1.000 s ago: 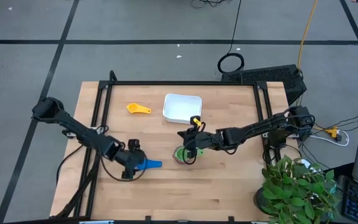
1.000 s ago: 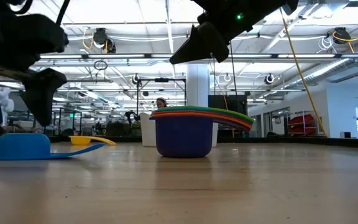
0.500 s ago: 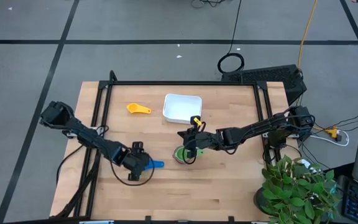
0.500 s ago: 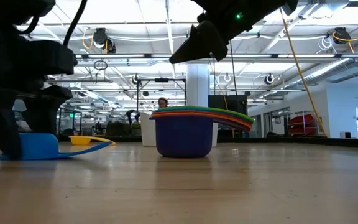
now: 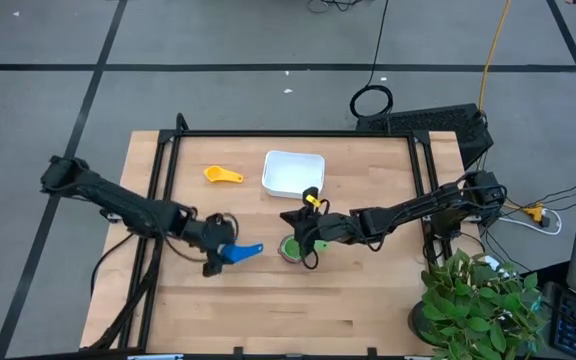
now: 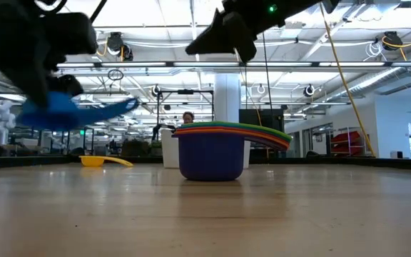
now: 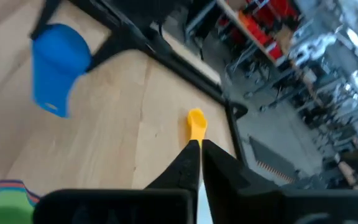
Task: Nest measuring cups in basket
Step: Stack the dark blue measuring cup on top of the green measuring cup
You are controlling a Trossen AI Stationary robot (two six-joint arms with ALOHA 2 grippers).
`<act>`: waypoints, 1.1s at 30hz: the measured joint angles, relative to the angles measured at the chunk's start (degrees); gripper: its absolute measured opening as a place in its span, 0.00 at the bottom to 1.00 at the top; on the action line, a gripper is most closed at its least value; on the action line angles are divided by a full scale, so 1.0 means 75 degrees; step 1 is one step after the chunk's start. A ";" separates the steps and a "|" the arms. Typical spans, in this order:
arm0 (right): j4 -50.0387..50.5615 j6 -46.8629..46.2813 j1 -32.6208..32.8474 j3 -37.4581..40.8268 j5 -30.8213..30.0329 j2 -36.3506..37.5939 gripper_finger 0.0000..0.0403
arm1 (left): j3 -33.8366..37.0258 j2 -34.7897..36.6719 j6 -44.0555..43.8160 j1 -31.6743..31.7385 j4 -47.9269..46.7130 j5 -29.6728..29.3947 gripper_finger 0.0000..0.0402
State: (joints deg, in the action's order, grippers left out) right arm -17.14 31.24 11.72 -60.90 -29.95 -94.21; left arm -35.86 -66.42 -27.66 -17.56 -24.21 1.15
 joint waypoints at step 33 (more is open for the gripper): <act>-0.1465 -0.2389 -0.0103 -0.0012 0.3659 0.0000 0.52 | -0.0015 0.0998 -0.1136 0.2803 0.1879 0.5004 0.65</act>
State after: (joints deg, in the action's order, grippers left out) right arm -28.13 13.33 10.95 -60.99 -2.51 -94.21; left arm -35.97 -58.94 -36.18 3.46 -10.12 38.68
